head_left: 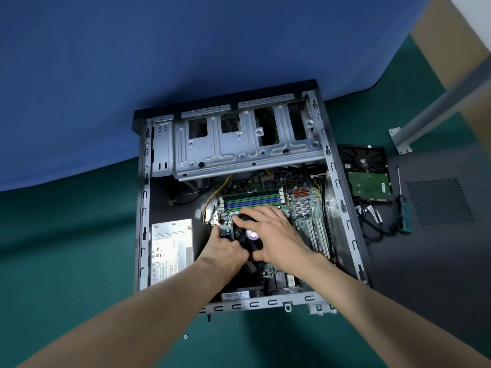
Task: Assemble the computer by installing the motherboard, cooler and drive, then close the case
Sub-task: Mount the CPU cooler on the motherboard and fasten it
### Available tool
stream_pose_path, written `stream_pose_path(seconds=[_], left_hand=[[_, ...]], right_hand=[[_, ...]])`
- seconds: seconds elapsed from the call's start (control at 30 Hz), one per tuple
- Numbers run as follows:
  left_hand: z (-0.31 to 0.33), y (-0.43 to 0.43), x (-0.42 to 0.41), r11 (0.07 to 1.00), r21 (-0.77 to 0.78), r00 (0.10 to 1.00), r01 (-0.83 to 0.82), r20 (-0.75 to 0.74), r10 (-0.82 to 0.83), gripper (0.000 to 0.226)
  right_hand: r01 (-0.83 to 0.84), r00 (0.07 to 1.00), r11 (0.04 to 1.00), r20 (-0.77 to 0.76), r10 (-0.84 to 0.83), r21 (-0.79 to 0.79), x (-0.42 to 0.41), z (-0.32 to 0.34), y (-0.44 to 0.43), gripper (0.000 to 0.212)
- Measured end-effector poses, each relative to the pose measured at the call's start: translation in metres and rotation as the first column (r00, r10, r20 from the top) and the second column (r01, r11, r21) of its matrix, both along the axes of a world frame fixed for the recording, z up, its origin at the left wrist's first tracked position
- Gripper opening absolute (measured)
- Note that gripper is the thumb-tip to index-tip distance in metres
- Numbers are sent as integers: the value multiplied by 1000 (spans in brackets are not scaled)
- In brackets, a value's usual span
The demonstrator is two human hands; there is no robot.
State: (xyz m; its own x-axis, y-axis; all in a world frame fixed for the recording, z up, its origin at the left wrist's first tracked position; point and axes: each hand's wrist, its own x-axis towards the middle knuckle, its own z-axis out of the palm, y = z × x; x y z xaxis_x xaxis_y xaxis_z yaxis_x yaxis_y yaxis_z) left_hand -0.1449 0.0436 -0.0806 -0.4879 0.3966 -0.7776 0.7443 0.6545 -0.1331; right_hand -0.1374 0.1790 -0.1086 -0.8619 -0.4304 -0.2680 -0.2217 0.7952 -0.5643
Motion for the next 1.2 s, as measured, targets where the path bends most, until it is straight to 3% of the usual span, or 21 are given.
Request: stream_pose_path(seconds=[0.13,0.37,0.7,0.83,0.93,1.1,1.13,1.2], left_hand=[[4,-1,1,1000,-28,1000,-1,-4,1,21],[12,-3,1,997,-30,995,-72,63,74,39],[31,-8,-1,999,-41,988,17,156,-10,47],[43,-13,-6,995,93,993,-20,114,9,35],[44,-21,-10,982,187,996,-28,92,11,28],[38,-21,-6,978,208,999,25,30,-32,30],[36,-21,-5,979,198,998,43,26,-49,29],[33,-22,-3,981,178,996,78,22,-83,29]], right_hand=[[3,1000,1000,20,-3,-4,-1,4,0,88],[2,999,1000,54,-2,5,-1,9,-1,86],[-9,998,1000,63,8,4,-1,8,-2,86],[-59,996,998,62,61,-37,-2,8,1,83],[-10,999,990,38,15,-138,0,13,3,71],[223,955,962,-161,-248,-157,16,32,11,20],[213,968,967,-104,-229,-142,18,38,12,16],[163,975,985,159,-152,-58,20,45,14,19]])
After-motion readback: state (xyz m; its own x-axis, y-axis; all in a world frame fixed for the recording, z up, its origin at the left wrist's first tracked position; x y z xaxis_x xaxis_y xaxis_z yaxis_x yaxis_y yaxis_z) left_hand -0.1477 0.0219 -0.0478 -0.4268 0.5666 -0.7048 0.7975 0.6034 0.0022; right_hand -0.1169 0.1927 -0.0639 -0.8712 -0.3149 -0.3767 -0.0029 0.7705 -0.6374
